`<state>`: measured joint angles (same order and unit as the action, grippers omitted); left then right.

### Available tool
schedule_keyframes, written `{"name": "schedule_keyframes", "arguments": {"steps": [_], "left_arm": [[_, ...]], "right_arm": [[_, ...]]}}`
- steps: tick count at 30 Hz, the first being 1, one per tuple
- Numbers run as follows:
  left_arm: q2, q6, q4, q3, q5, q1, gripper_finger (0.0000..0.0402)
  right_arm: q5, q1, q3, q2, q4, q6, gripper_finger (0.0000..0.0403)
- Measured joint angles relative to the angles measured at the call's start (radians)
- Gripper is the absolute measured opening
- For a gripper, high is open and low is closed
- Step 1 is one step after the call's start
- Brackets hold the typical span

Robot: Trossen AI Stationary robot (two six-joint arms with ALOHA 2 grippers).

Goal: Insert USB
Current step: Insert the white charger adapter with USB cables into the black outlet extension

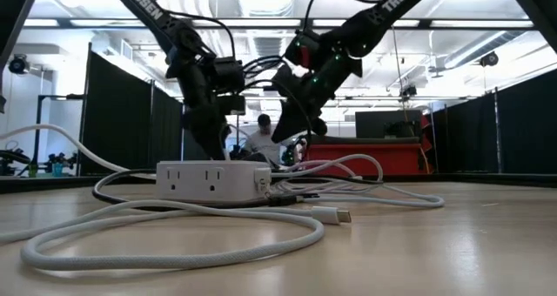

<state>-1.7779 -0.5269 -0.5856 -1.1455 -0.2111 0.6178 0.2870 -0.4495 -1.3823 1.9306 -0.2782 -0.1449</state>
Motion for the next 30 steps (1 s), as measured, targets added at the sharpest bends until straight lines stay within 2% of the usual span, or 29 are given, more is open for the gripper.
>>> {"name": "schedule_keyframes", "arguments": {"steps": [10,16,23,30], "left_arm": [[0.000,-0.013,0.077,0.007,-0.005,-0.001,0.0130],[0.000,0.002,0.119,0.007,-0.073,-0.003,0.0130],[0.002,-0.007,0.121,0.006,-0.076,-0.005,0.0130],[0.012,-0.010,0.115,0.006,-0.076,-0.006,0.0130]], "right_arm": [[-0.025,-0.003,0.003,0.009,-0.021,0.180,0.0000],[-0.026,-0.015,0.013,0.009,-0.074,0.213,0.0000],[0.003,-0.009,0.077,0.011,-0.069,0.225,0.0000],[-0.024,0.005,0.064,0.011,-0.049,0.238,0.0000]]}}
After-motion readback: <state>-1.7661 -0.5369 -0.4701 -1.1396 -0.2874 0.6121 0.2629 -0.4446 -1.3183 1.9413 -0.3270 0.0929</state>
